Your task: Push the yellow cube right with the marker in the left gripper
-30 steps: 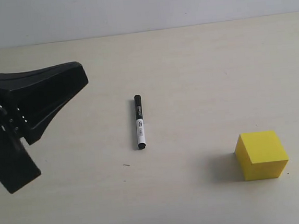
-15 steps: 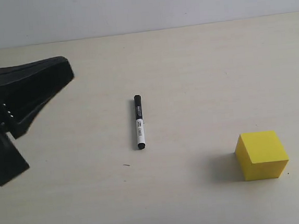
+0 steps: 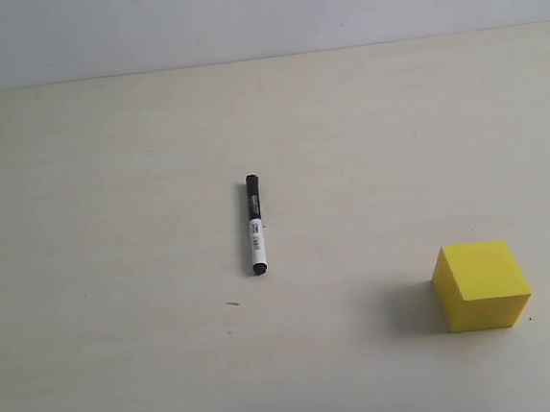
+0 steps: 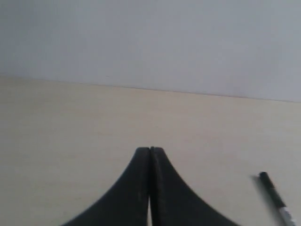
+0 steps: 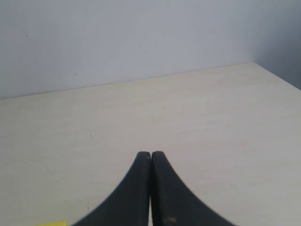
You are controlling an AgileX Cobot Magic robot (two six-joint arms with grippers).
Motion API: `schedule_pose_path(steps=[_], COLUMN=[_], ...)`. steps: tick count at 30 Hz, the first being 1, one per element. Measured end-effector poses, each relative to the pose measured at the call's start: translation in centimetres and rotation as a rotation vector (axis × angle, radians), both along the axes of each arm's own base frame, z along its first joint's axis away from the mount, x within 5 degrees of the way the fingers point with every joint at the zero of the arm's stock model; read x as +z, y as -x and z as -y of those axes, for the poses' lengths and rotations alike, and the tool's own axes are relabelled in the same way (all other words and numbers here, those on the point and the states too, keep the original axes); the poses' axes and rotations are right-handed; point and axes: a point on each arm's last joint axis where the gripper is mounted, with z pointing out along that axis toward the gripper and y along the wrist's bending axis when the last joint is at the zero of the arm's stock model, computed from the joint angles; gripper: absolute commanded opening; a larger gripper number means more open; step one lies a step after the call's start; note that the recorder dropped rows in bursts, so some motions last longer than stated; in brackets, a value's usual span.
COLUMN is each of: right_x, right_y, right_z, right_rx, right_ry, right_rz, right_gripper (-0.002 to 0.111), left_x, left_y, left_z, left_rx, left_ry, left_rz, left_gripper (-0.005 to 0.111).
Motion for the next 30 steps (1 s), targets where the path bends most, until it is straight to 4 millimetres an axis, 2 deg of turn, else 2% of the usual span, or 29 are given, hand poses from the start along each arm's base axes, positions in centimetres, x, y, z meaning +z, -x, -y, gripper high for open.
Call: schedule_pose_path(steps=[3, 9, 21, 30], right_x=[0.0, 0.0, 0.0, 0.0], right_y=[0.0, 0.0, 0.0, 0.0], right_z=[0.0, 0.0, 0.0, 0.0], right_rx=[0.000, 0.000, 0.000, 0.000], right_ry=[0.000, 0.000, 0.000, 0.000], right_rz=[0.000, 0.000, 0.000, 0.000], right_gripper=[0.000, 0.000, 0.000, 0.000], left_x=[0.4, 0.8, -1.6, -1.5], left_y=[1.5, 3.6, 3.5, 3.6], left_z=[-1.0, -1.3, -1.3, -1.5], left_rx=[0.089, 0.105, 0.100, 0.150], left_ry=[-0.005, -0.008, -0.048, -0.054], left_rz=[0.056, 0.181, 0.180, 0.187], left_gripper=[0.000, 0.000, 0.000, 0.000])
